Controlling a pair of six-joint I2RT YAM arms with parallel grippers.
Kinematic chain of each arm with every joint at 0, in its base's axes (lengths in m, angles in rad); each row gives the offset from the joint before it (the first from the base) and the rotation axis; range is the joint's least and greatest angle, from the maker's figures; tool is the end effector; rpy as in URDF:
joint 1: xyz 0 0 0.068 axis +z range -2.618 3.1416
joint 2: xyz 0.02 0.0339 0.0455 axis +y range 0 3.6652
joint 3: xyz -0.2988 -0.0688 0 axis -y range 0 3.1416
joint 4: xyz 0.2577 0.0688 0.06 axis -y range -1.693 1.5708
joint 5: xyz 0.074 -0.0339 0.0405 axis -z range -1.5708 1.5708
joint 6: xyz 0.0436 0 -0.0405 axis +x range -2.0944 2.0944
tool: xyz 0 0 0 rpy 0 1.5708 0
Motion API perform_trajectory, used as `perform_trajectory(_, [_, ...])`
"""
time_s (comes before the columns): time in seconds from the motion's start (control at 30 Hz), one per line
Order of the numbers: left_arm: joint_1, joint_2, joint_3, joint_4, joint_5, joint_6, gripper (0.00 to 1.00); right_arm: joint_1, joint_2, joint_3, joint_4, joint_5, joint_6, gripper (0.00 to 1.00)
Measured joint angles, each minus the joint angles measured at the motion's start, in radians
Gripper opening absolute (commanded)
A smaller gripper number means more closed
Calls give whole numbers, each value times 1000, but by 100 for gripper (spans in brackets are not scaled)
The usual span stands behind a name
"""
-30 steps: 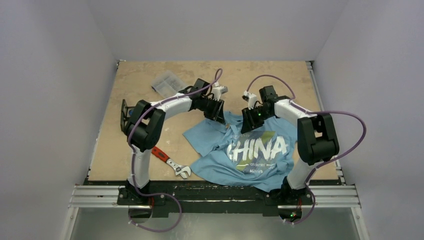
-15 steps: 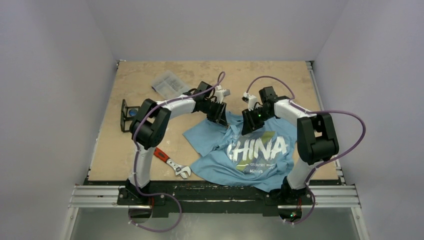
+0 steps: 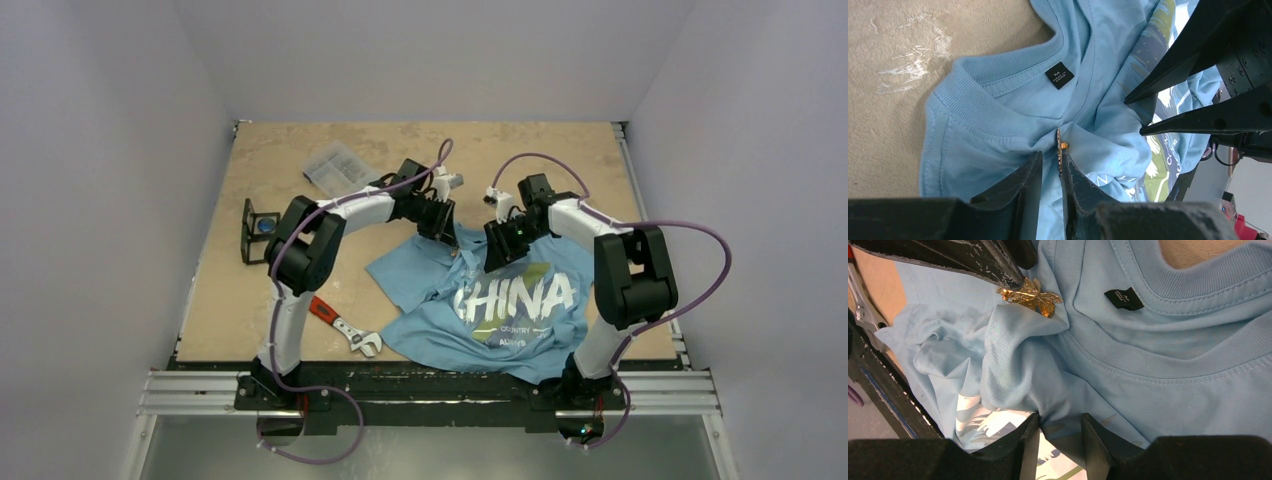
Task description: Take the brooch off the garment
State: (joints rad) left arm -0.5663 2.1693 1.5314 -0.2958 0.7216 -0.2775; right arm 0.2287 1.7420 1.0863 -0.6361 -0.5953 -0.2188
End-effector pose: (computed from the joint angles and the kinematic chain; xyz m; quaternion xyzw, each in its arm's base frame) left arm 0.4019 -0.2897 0.1693 0.2373 0.8634 -0.4259 0.1300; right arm 0.3276 0.1014 0.1925 -0.2498 0.9141 0.2911 0.1315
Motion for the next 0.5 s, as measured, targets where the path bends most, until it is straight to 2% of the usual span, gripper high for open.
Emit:
perform_trajectory(0.17, [-5, 11, 1, -3, 8, 0, 9, 0, 0, 4, -8, 0, -8, 40])
perform_trajectory(0.27, [-13, 11, 1, -4, 14, 1, 0, 0, 0, 10, -13, -1, -10, 40])
perform_trajectory(0.5, [-16, 5, 0, -2, 15, 3, 0, 0, -5, 21, -11, 0, -19, 42])
